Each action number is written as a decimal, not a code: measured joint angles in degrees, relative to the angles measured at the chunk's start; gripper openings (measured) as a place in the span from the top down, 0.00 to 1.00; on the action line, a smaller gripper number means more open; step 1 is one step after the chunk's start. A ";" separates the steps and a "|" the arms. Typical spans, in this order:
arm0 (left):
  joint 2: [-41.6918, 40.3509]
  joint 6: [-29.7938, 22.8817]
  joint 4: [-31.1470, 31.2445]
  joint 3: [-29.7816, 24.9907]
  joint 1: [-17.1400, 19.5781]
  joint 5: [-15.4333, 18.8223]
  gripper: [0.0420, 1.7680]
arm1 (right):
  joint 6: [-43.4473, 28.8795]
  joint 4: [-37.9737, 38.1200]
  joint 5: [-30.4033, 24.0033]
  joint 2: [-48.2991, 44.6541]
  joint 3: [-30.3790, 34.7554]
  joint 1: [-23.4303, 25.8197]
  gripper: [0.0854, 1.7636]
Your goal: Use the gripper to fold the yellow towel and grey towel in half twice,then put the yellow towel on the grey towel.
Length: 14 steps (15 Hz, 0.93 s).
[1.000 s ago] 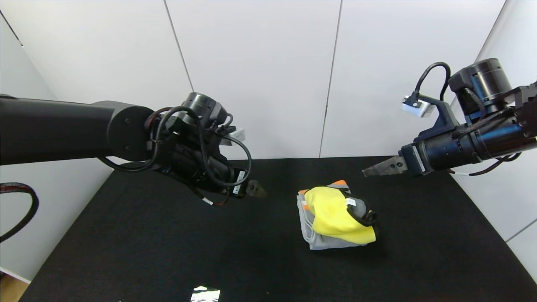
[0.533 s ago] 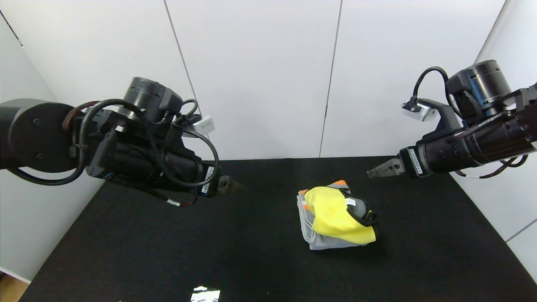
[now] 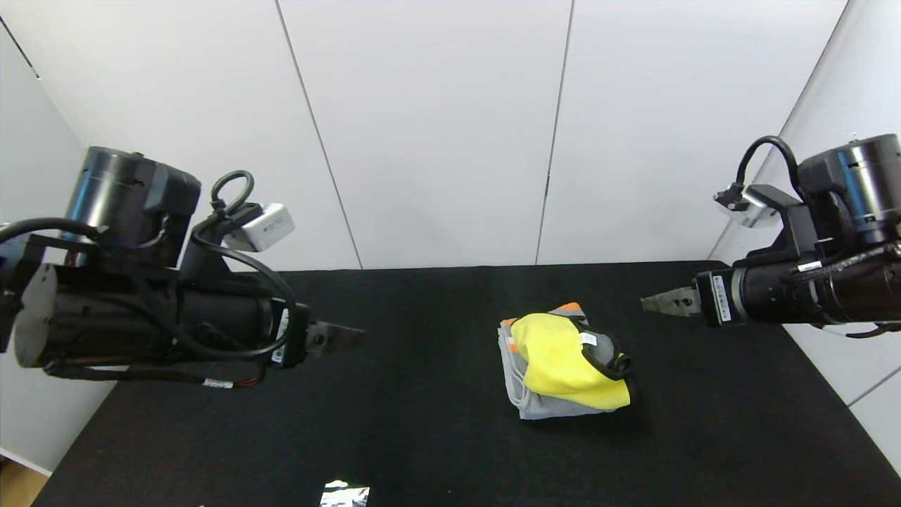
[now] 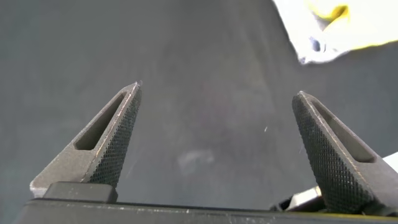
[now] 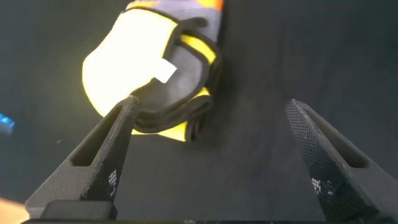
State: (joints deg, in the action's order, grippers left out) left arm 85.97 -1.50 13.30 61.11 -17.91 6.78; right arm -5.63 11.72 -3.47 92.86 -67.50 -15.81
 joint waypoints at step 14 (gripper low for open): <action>-31.45 1.52 0.35 -21.87 6.67 -0.13 0.03 | -0.57 -14.51 2.61 -36.66 37.02 1.05 0.03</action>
State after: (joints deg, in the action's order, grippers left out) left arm 54.52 0.02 13.65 39.24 -11.24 6.64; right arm -6.21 -2.79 -0.87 56.20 -30.48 -14.76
